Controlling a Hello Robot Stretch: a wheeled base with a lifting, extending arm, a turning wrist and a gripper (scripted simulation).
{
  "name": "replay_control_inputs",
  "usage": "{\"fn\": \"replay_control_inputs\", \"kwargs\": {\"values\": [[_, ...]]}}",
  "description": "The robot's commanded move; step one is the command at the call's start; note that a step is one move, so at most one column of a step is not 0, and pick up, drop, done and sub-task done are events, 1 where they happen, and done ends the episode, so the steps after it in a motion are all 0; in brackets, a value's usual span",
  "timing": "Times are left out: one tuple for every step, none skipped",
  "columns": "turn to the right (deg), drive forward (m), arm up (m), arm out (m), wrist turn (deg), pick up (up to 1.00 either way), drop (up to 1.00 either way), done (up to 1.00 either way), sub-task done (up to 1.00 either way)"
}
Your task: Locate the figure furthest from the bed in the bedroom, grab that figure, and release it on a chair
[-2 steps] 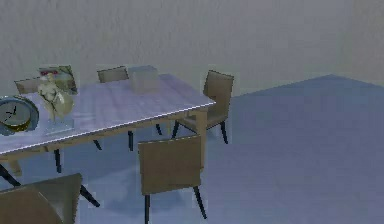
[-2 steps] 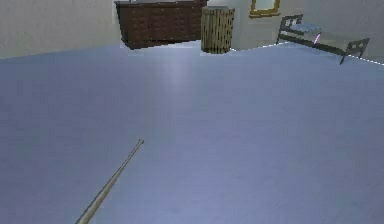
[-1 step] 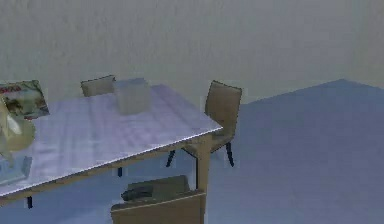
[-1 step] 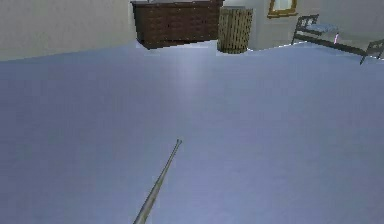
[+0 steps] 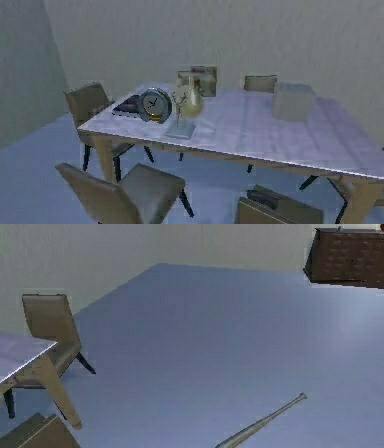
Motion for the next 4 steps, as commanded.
{"fn": "replay_control_inputs", "kwargs": {"values": [[-45.0,0.0,0.0,0.0,0.0,0.0,0.0,0.0,0.0],[-42.0,0.0,0.0,0.0,0.0,0.0,0.0,0.0,0.0],[45.0,0.0,0.0,0.0,0.0,0.0,0.0,0.0,0.0],[45.0,0.0,0.0,0.0,0.0,0.0,0.0,0.0,0.0]]}}
